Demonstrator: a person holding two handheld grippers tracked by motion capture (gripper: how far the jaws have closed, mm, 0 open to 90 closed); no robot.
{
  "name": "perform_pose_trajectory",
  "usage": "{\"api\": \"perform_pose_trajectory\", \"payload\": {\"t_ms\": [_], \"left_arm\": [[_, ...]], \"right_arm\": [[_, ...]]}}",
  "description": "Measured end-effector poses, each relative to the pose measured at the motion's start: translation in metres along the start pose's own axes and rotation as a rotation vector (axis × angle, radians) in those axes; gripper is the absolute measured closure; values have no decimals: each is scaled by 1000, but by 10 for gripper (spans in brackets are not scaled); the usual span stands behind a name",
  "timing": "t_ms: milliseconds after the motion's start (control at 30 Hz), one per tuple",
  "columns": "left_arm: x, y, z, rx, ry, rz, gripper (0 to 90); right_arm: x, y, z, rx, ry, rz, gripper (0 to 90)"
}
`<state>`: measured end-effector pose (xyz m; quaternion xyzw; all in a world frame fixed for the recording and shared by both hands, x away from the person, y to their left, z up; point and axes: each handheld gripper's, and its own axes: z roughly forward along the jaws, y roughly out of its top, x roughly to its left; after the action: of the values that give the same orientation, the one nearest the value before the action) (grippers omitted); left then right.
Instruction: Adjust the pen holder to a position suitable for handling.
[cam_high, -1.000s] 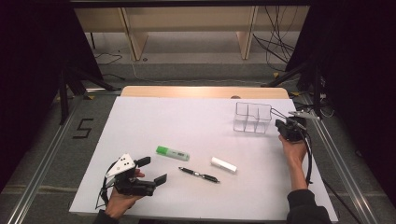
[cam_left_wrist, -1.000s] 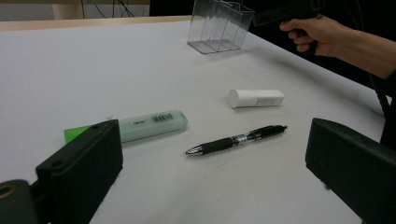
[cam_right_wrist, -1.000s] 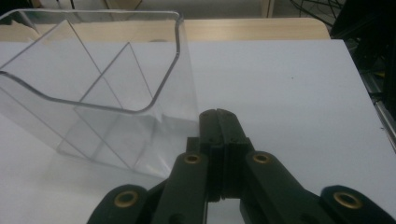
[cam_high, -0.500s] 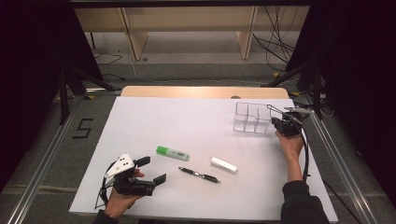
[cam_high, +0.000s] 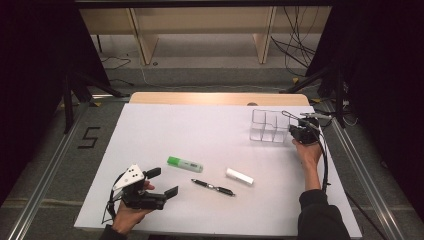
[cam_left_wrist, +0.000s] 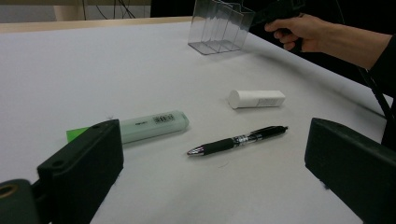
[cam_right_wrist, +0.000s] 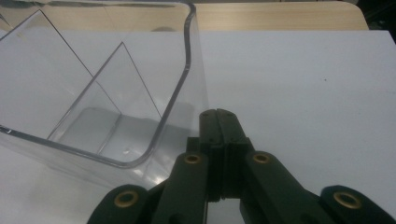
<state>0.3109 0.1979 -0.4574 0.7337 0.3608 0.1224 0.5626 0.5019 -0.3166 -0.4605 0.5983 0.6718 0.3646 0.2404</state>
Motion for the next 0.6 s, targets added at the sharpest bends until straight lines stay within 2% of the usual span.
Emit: {"api": "perform_pose_trajectory", "payload": {"t_ms": [233,367,600], "left_arm": [[0,0,0,1,1,0,39],[0,0,0,1,0,-1,39],[0,1,0,0,0,2,39]], "right_arm": [[14,2,6,4,23,-18,900],[26,3,12,13,44,-18,900],[48,5,23,26,70,-50,900]]}}
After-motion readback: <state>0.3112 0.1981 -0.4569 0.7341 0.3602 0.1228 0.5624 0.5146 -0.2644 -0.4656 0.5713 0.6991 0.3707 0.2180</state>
